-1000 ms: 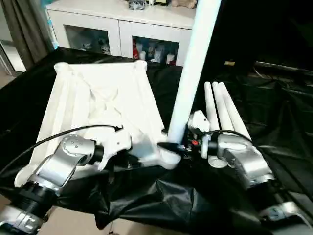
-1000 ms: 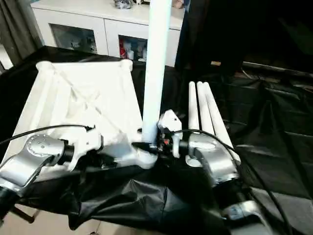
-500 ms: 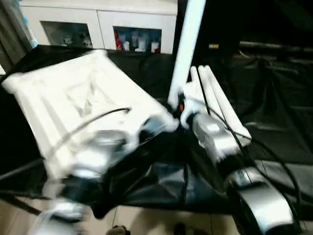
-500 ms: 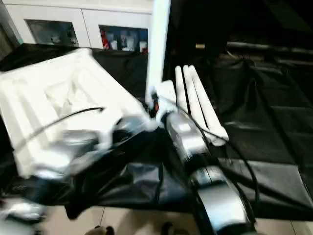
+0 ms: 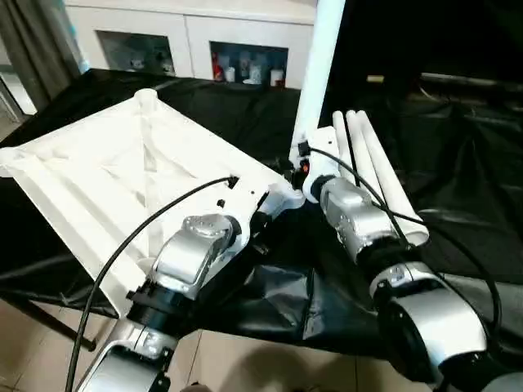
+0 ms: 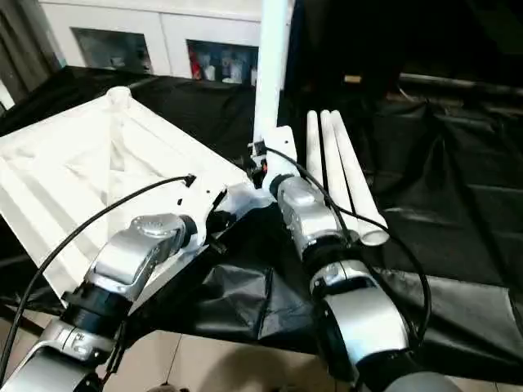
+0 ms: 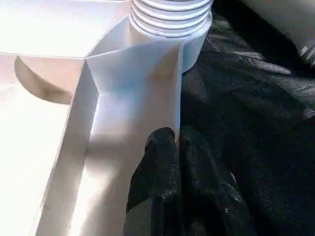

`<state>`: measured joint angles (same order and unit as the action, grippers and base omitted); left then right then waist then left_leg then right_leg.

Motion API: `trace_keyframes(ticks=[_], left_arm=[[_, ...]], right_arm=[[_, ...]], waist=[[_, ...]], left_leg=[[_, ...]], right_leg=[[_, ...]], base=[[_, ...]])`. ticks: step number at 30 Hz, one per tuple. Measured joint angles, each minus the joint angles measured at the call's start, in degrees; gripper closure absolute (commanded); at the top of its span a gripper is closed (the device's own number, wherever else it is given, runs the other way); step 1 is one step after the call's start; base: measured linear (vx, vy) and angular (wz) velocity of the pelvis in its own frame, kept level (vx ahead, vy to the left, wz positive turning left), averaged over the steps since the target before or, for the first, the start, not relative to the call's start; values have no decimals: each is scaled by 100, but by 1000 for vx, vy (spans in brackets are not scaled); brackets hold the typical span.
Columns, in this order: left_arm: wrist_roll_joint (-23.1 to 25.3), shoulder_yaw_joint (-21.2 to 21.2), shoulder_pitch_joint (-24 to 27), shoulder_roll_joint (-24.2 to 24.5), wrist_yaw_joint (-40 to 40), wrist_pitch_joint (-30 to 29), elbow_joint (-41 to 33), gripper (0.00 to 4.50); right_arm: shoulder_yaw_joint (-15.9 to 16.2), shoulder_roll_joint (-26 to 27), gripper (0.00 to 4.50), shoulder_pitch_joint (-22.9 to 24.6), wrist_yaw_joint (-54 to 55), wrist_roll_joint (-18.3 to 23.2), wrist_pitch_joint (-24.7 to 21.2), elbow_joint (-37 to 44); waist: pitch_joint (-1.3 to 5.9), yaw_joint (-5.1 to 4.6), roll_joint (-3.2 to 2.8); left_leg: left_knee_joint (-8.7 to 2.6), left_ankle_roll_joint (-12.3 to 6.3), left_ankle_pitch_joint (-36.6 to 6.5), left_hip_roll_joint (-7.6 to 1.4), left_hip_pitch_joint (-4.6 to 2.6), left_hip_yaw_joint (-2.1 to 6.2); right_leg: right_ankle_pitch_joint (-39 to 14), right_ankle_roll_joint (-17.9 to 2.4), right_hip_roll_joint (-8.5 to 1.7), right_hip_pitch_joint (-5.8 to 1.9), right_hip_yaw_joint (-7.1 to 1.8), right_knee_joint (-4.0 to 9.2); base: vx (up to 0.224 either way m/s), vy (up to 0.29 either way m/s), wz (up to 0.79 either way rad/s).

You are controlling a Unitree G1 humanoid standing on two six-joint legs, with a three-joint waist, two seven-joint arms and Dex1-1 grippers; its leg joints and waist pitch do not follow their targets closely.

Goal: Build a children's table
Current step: Move to table

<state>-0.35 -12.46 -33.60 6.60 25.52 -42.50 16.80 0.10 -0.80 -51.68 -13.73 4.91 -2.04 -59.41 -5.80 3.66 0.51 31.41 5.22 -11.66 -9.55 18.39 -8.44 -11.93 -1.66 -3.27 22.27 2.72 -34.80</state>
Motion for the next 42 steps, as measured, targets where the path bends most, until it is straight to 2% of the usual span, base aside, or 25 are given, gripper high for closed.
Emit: trace_keyframes(ticks=[4,7,8,10,12,15,18,19,20,23,24,27,28,29,32,35,37,42], left_arm=[[-23,0,-31,31,71,94,102,450],[-52,-24,-85,110,188,229,231,450],[-57,-39,-87,150,243,318,275,450],[-57,-42,-99,237,259,440,358,450],[-11,-36,-158,374,286,547,467,450],[8,-34,-168,618,521,686,474,450],[14,-24,-168,799,692,847,464,450],[12,-24,-168,851,754,871,461,450],[7,-28,-166,908,855,911,455,450],[-1,-37,-82,1099,1076,1015,344,450],[0,-48,-59,1143,1142,1055,308,450],[0,-96,11,1261,1294,1178,219,450],[0,-103,50,1293,1327,1185,166,450],[1,-107,112,1330,1374,1190,78,450],[1,-145,252,1401,1507,1194,-137,450],[1,-201,335,1453,1607,1211,-282,450],[1,-227,385,1458,1659,1220,-351,450],[4,-262,495,1554,1693,1221,-506,450]], right_arm=[[-18,0,260,-51,0,-46,12,-84],[-20,1,260,-167,-1,-82,18,-239],[-32,2,225,-193,-20,-88,19,-274],[-54,31,190,-205,-126,-93,19,-307],[-100,102,181,-181,-191,-89,-8,-445],[-201,159,158,-175,-388,-24,20,-475],[-225,181,134,-183,-582,35,17,-517],[-235,183,134,-183,-636,51,17,-527],[-252,183,114,-184,-720,75,17,-525],[-256,183,98,-163,-930,100,-15,-588],[-255,182,74,-125,-987,96,-27,-616],[-252,198,53,-64,-1145,98,4,-610],[-251,197,53,-64,-1192,98,1,-611],[-250,197,86,-64,-1245,98,3,-610],[-253,159,88,-62,-1294,98,1,-611],[-251,160,125,-59,-1306,96,22,-612],[-240,149,131,-50,-1312,69,44,-610],[-226,137,166,-10,-1464,13,53,-599]], waist=[[11,-16,-3],[39,-20,-29],[50,-19,-40],[71,-25,-43],[90,-65,-40],[104,-116,-66],[104,-150,-79],[105,-154,-85],[105,-155,-84],[105,-158,-84],[104,-146,-83],[105,-138,-80],[105,-138,-80],[105,-136,-80],[105,-97,-79],[105,-49,-79],[106,-29,-77],[107,-28,-74]], left_leg=[[2,0,0,-1,41,1],[2,-1,1,-5,69,2],[2,-2,1,-6,80,2],[3,-2,2,-17,95,-4],[8,-2,3,-33,102,-9],[66,26,22,-69,140,2],[67,38,48,-106,174,-8],[69,25,84,-120,178,-16],[76,18,107,-135,182,-23],[80,4,114,-139,205,-30],[84,-1,117,-142,215,-30],[109,-13,122,-145,228,-37],[114,-15,121,-146,250,-37],[118,-15,121,-148,255,-38],[128,-15,122,-151,255,-44],[150,-22,119,-153,258,-50],[171,-31,114,-155,262,-51],[221,-47,103,-156,267,-53]], right_leg=[[0,0,0,2,3,7],[0,0,-1,22,10,17],[1,-1,-1,32,10,17],[4,-2,-1,38,22,16],[15,-6,0,44,42,14],[101,-14,-3,66,99,7],[109,-57,12,95,121,1],[99,-67,18,97,127,-5],[92,-75,26,99,130,-10],[91,-76,28,115,129,-6],[91,-76,28,121,131,-7],[92,-77,27,151,130,-22],[92,-77,26,152,130,-25],[92,-77,25,154,132,-27],[92,-77,22,160,133,-34],[93,-76,19,170,133,-47],[93,-76,18,169,133,-55],[93,-76,9,168,130,-84]], base=[[0,0,0],[0,0,0],[0,0,0],[0,0,0],[0,0,0],[0,0,0],[0,0,0],[0,0,0],[0,0,0],[0,0,0],[0,0,0],[0,0,0],[0,0,0],[0,0,0],[0,0,0],[0,0,0],[0,0,0],[0,0,0]])
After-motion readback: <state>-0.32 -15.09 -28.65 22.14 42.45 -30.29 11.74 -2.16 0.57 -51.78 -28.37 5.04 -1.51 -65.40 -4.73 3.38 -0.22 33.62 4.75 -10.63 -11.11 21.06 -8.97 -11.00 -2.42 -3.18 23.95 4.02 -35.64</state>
